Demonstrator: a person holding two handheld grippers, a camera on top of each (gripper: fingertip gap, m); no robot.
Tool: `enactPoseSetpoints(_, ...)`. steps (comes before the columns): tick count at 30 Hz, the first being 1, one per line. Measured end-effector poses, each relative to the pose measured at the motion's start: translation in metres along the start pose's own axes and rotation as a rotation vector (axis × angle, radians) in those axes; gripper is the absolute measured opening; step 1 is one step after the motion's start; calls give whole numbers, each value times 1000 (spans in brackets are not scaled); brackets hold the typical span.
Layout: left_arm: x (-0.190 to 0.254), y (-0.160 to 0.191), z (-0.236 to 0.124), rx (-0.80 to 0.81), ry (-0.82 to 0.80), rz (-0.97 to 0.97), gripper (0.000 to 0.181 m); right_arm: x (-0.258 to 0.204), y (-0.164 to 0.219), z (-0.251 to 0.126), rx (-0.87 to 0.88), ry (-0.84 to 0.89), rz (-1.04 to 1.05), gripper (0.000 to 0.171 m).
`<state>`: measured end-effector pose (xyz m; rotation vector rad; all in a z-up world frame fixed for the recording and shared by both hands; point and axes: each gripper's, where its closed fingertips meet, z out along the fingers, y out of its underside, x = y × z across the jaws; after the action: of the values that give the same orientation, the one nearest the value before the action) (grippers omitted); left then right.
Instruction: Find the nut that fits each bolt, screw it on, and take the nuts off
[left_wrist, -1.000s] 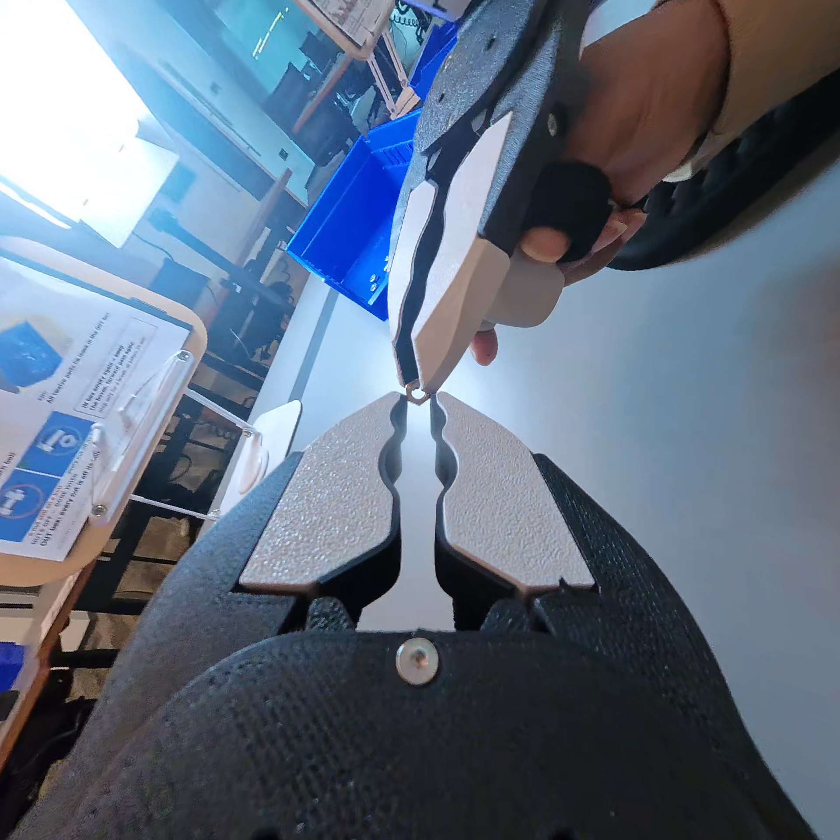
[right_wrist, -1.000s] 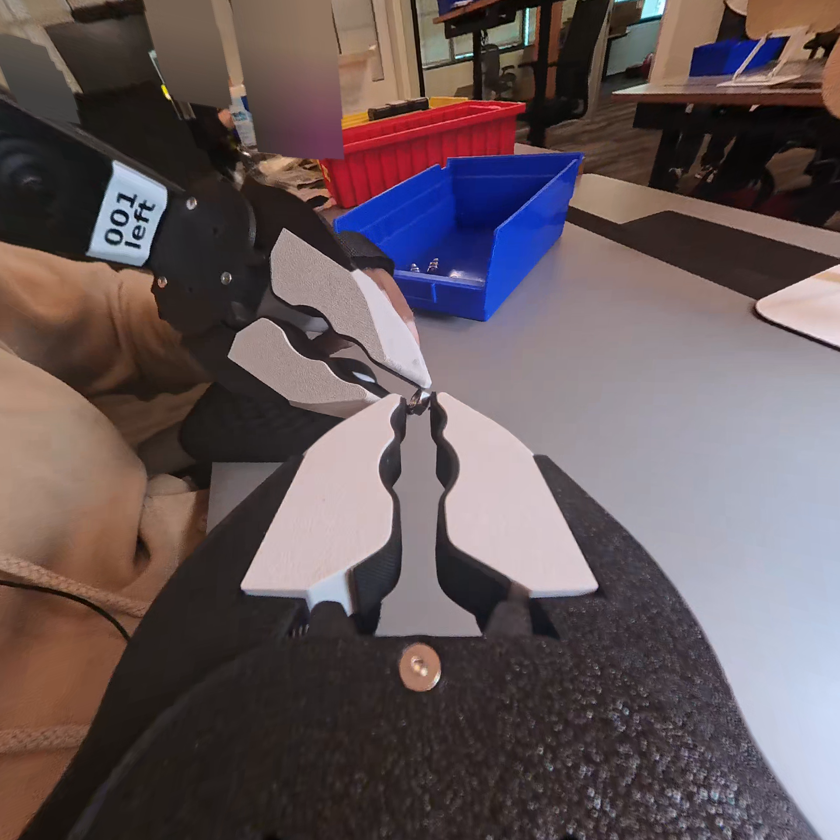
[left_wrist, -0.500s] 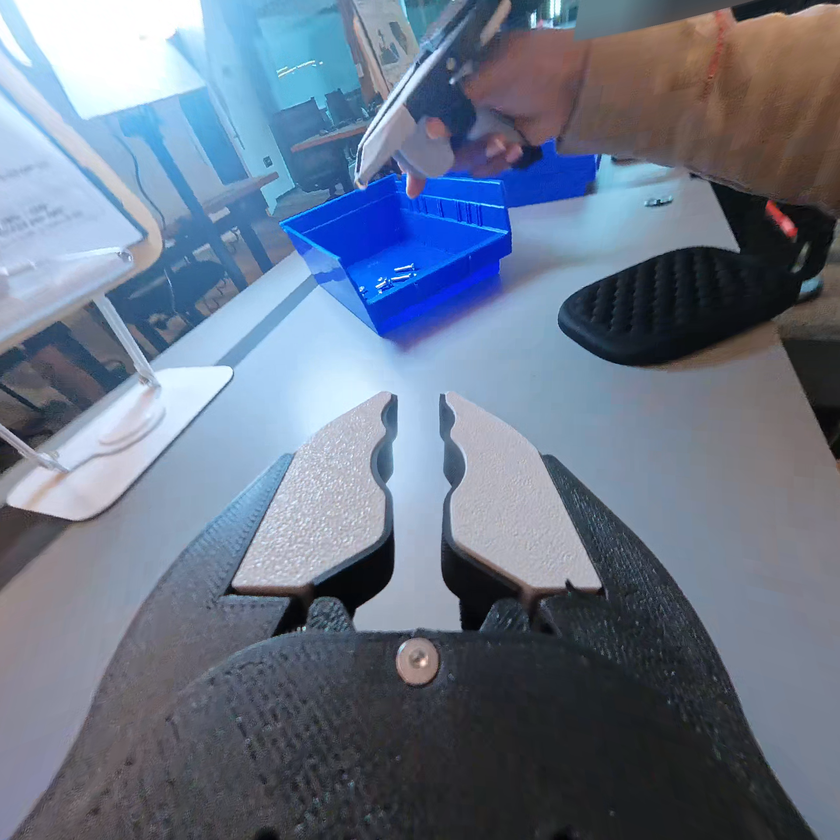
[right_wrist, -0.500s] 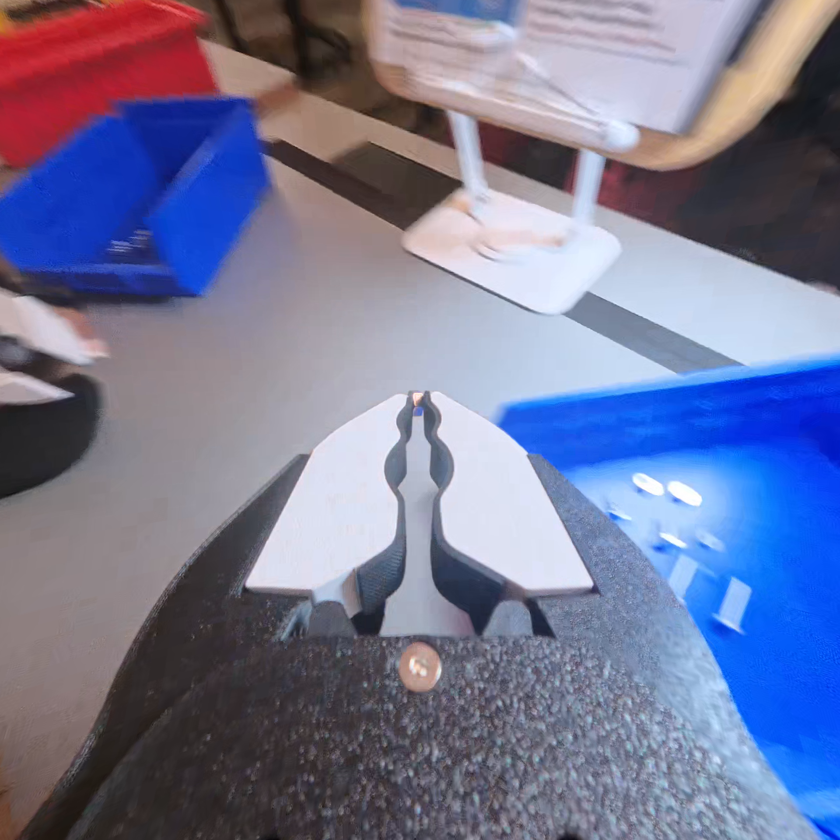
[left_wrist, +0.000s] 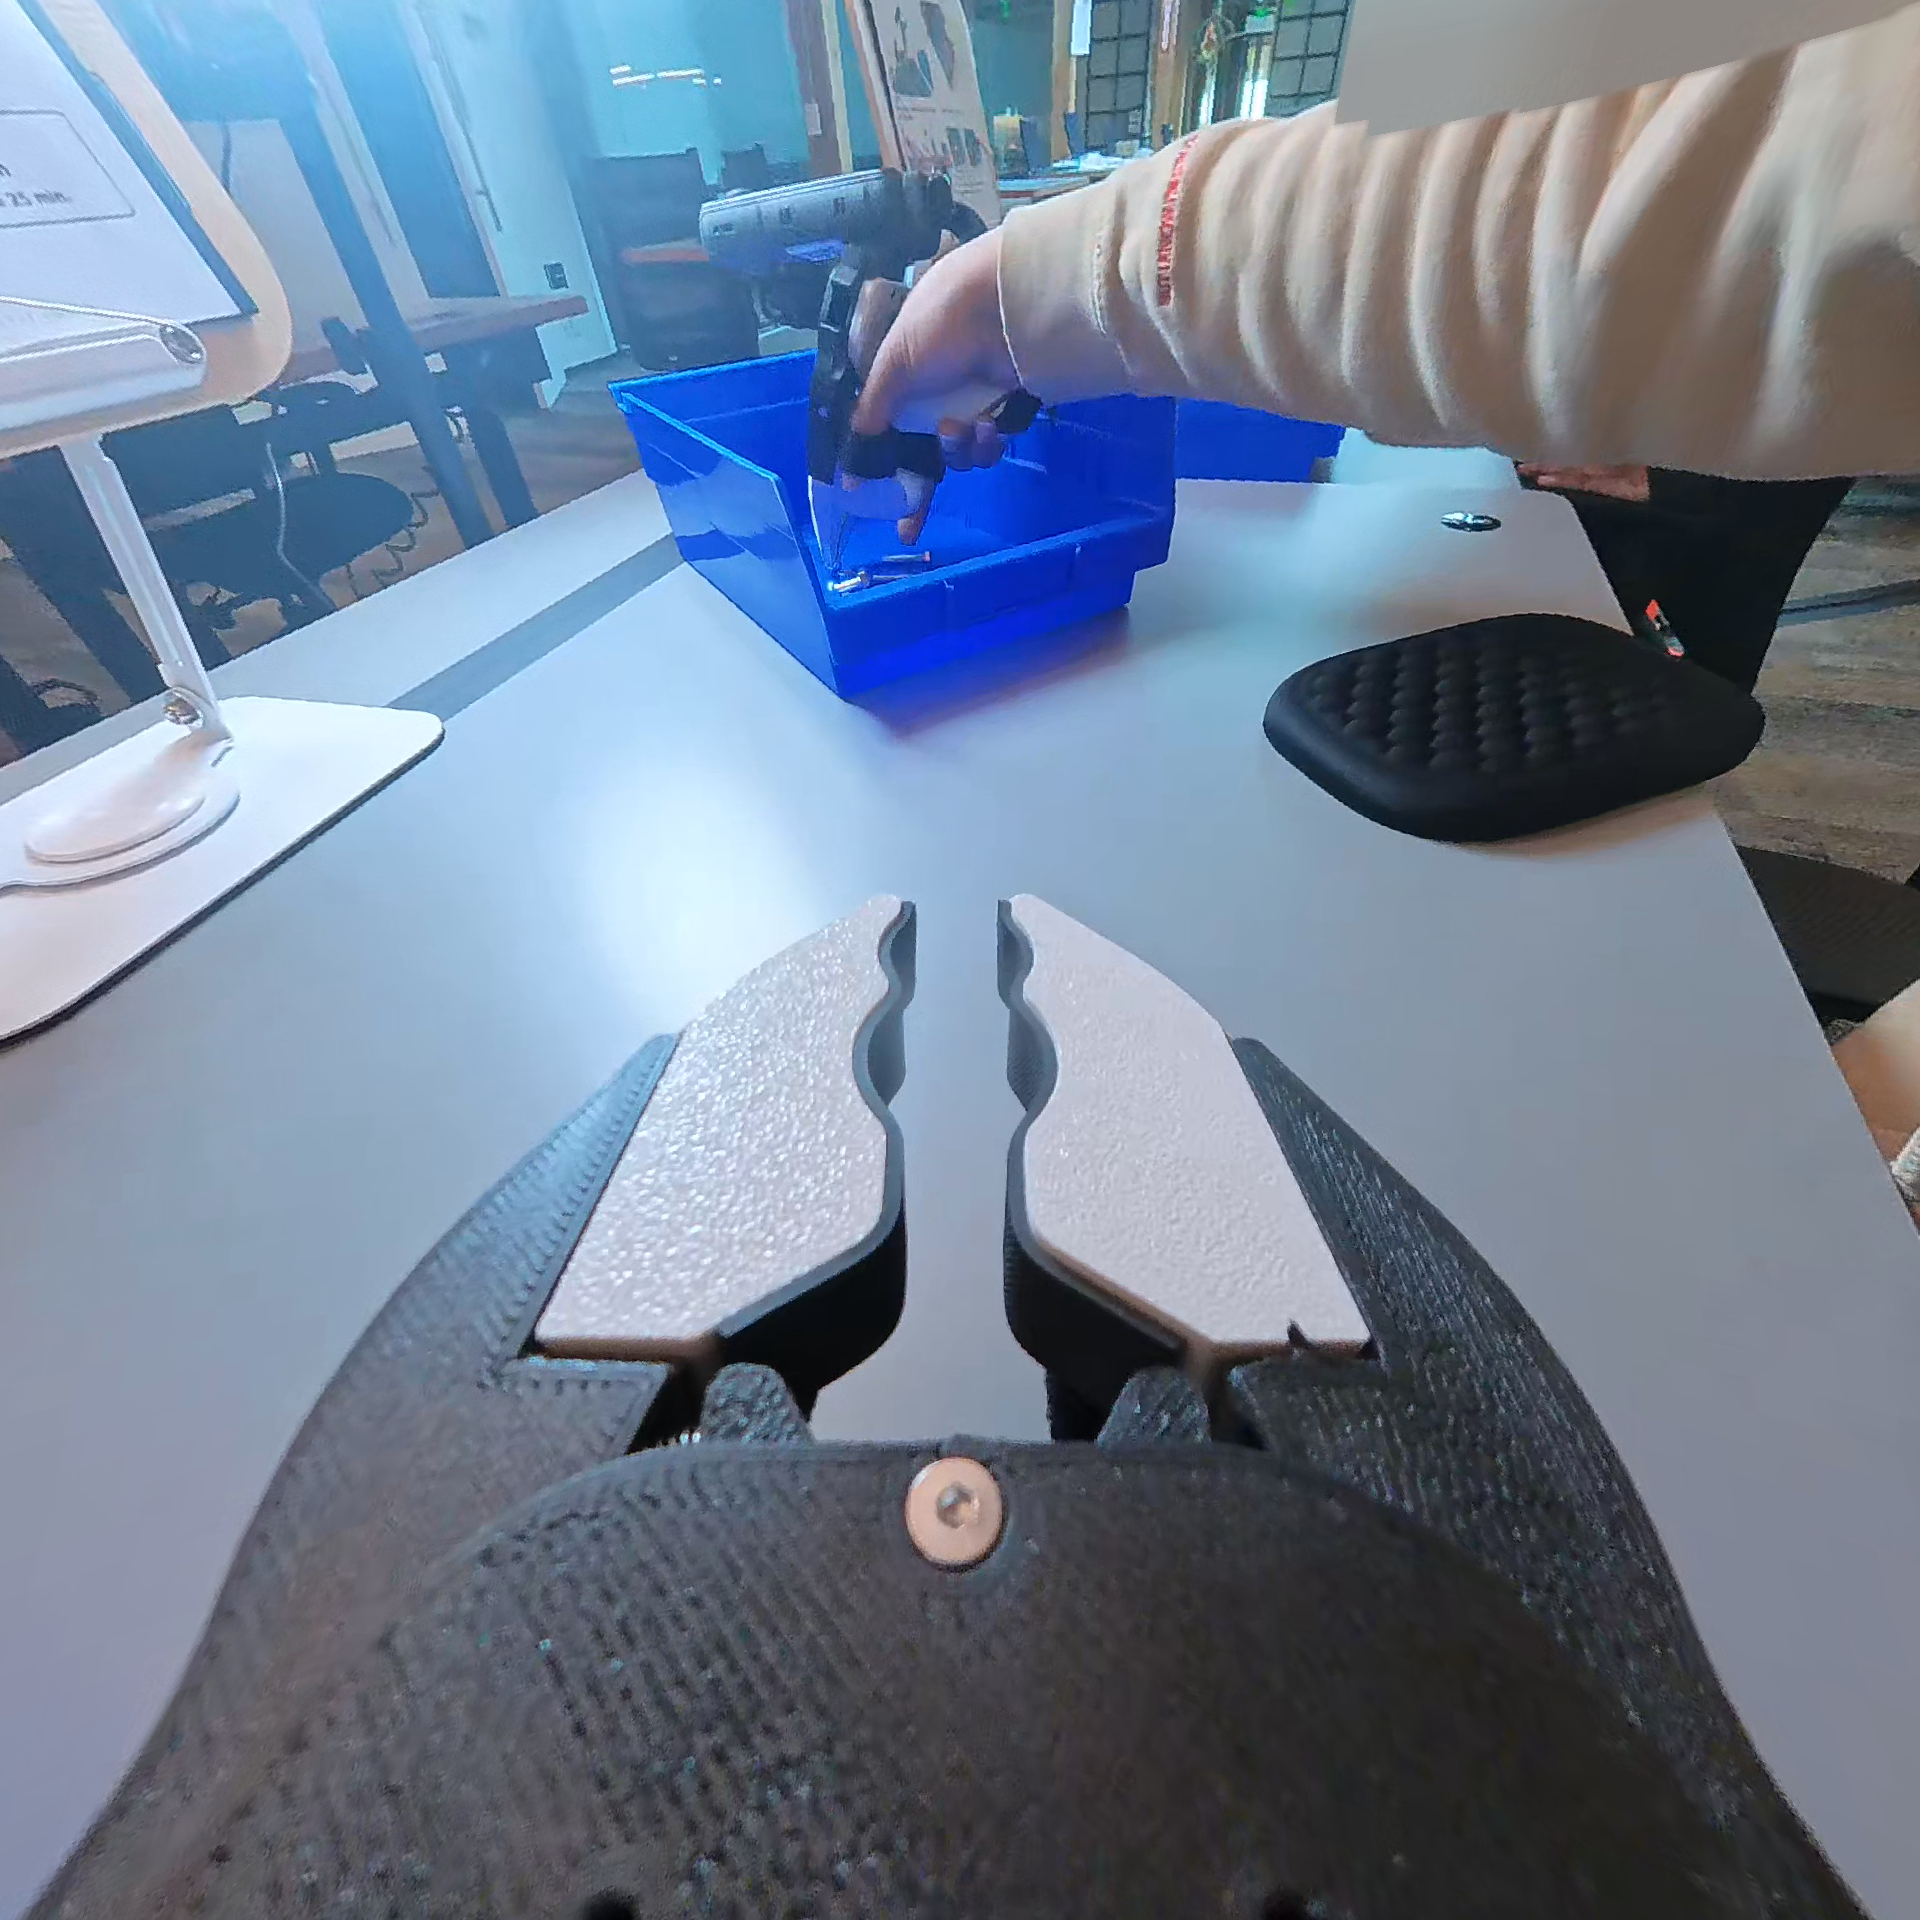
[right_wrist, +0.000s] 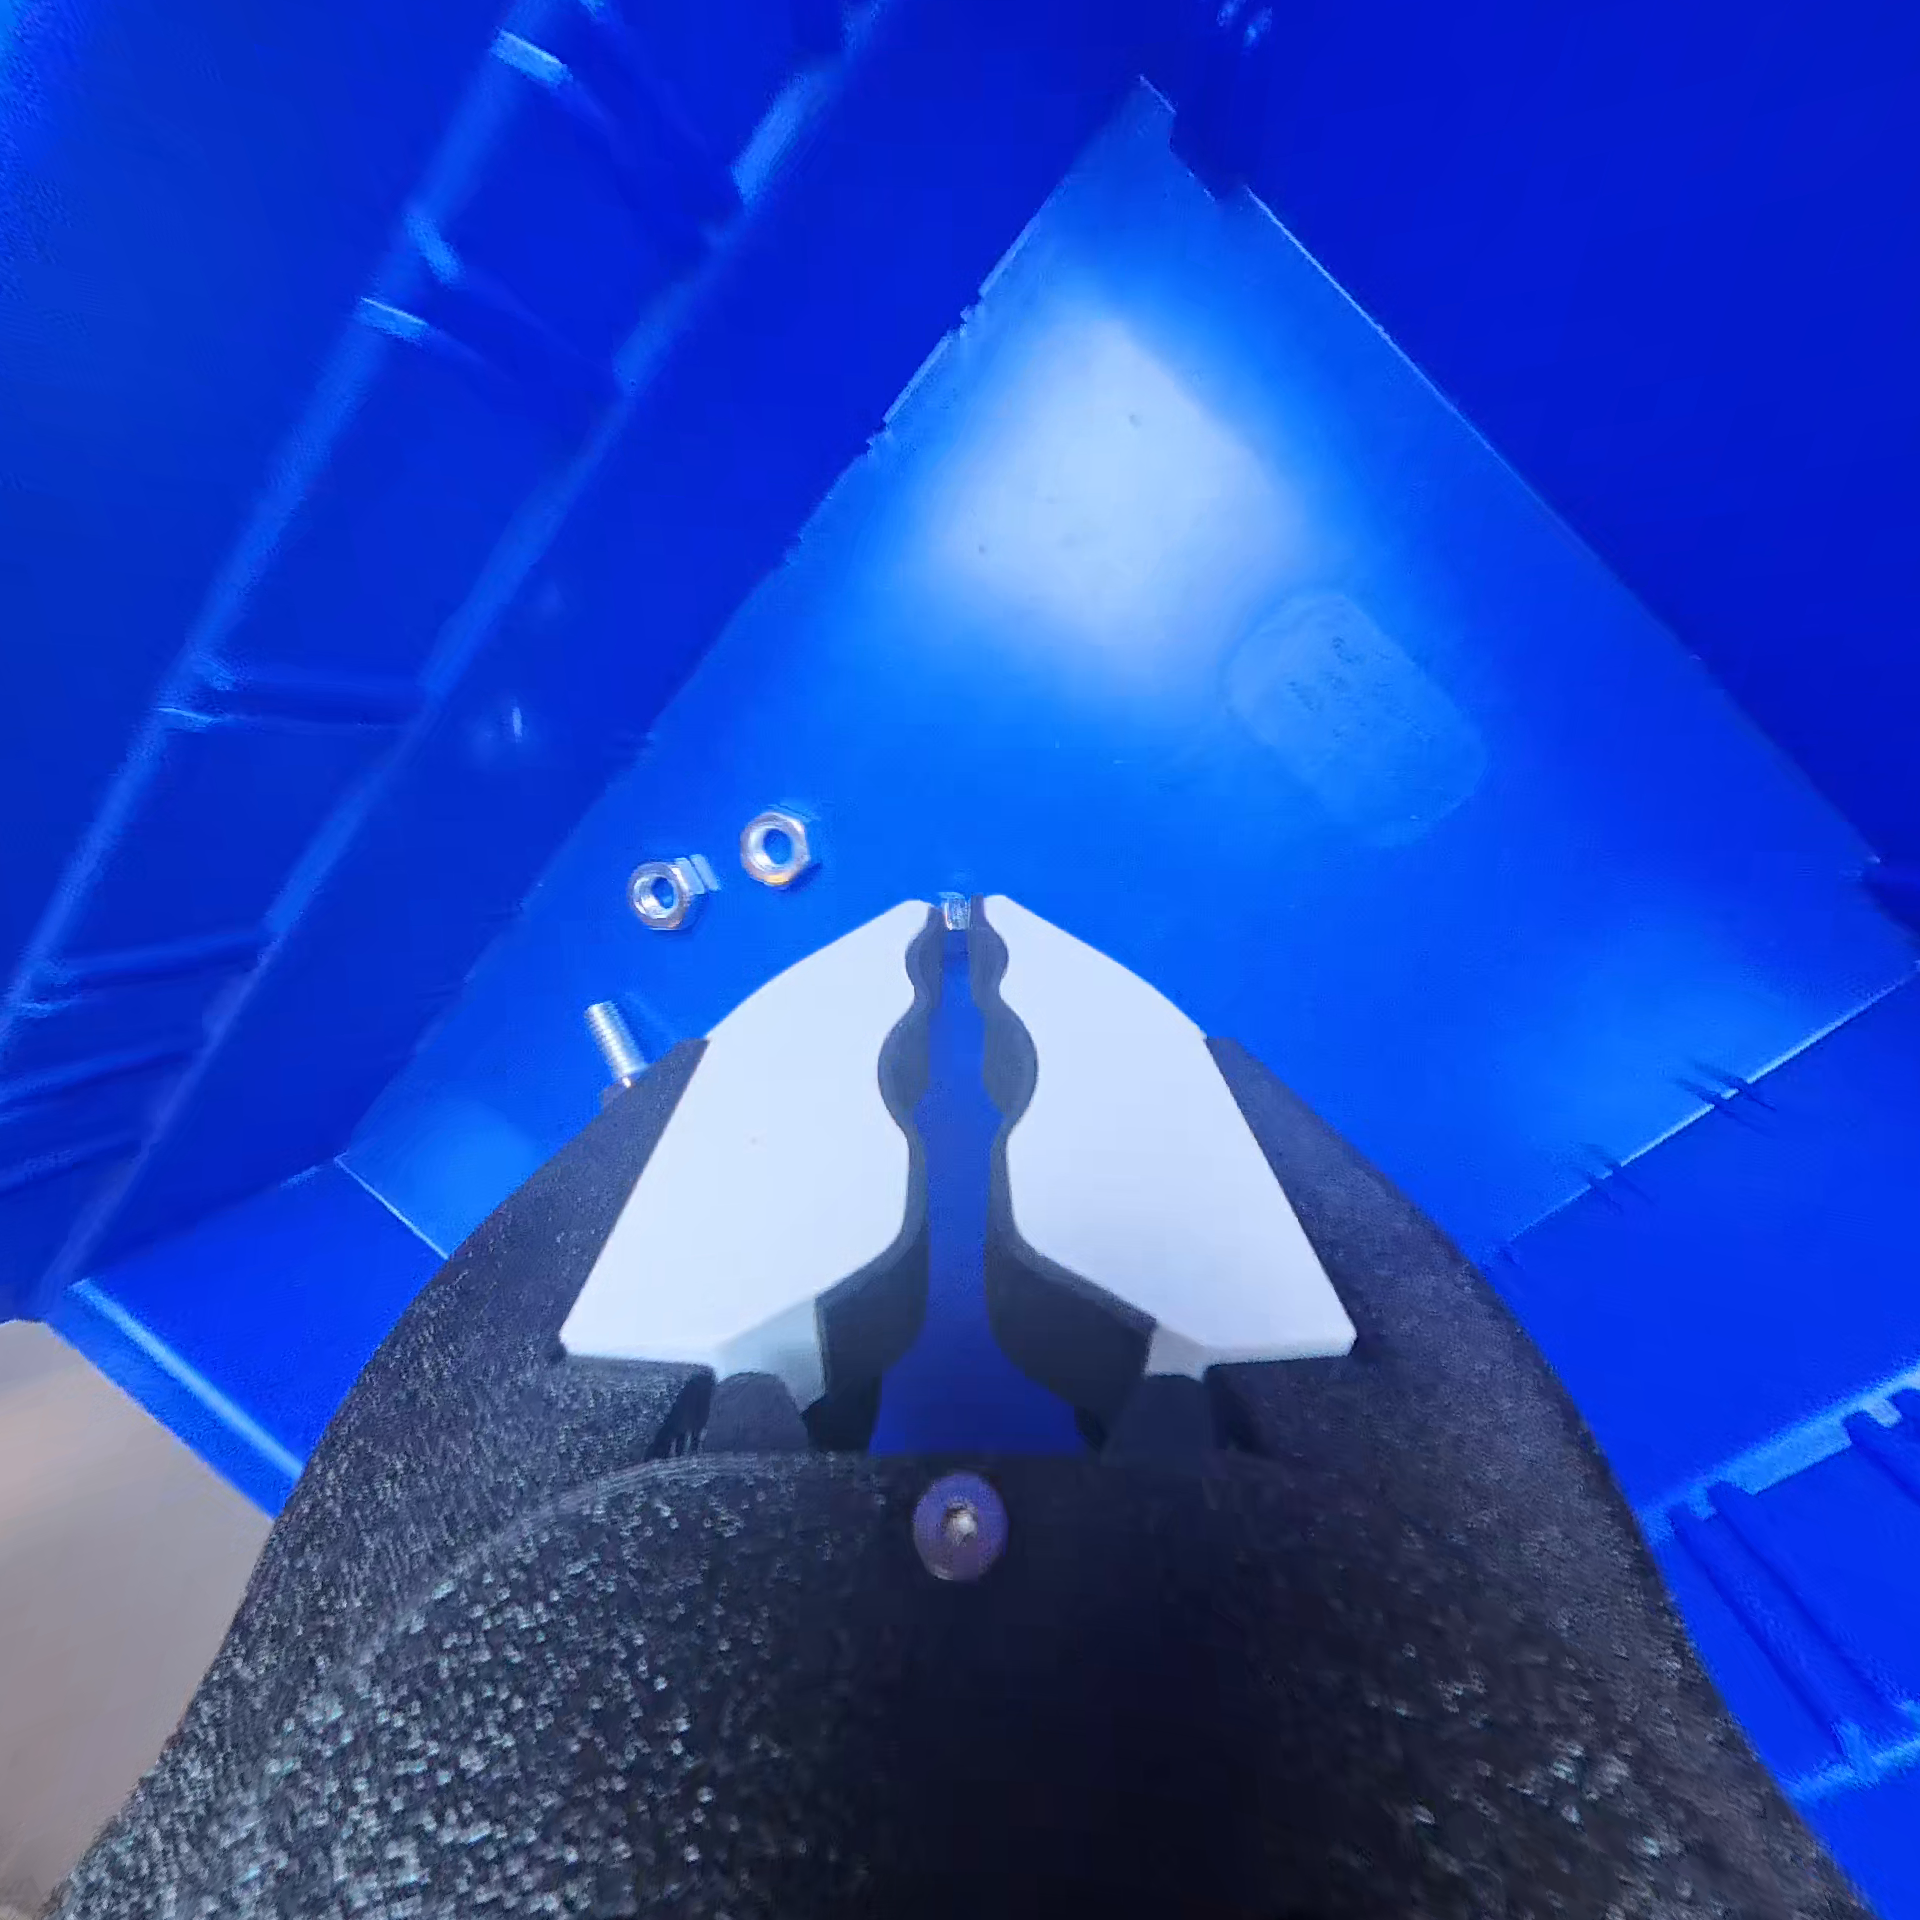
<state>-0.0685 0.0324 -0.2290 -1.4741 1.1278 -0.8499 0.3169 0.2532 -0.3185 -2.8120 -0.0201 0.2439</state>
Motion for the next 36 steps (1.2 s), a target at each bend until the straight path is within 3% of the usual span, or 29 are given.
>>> enactPoseSetpoints(6, 2, 3, 2, -12, 12, 2, 15, 13, 4, -2, -14, 66, 5, 5)
enactPoseSetpoints(9, 1, 1, 1, -8, 4, 4, 15, 20, 4, -5, -8, 118, -16, 15)
enactPoseSetpoints(12, -4, -5, -4, 13, -20, 0, 15, 15, -10, -21, 98, 136, -64, 20)
enactPoseSetpoints(17, -35, -41, -38, 113, -135, -11, 17, -64, -42, -94, 566, 14, -290, 20)
enactPoseSetpoints(21, -85, -64, -99, 89, -298, -51, 24, -156, -7, -150, 829, -211, -436, 24)
enactPoseSetpoints(24, -130, -54, -155, -78, -436, -104, 29, -211, 40, -161, 890, -350, -522, 27)
enactPoseSetpoints(29, -188, 0, -223, -524, -477, -156, 27, -267, 112, -130, 849, -474, -662, 28)
enactPoseSetpoints(33, -210, 70, -252, -924, -375, -217, 21, -289, 140, -105, 831, -479, -769, 26)
enactPoseSetpoints(36, -207, 111, -266, -1155, -264, -306, 27, -297, 150, -94, 814, -483, -820, 26)
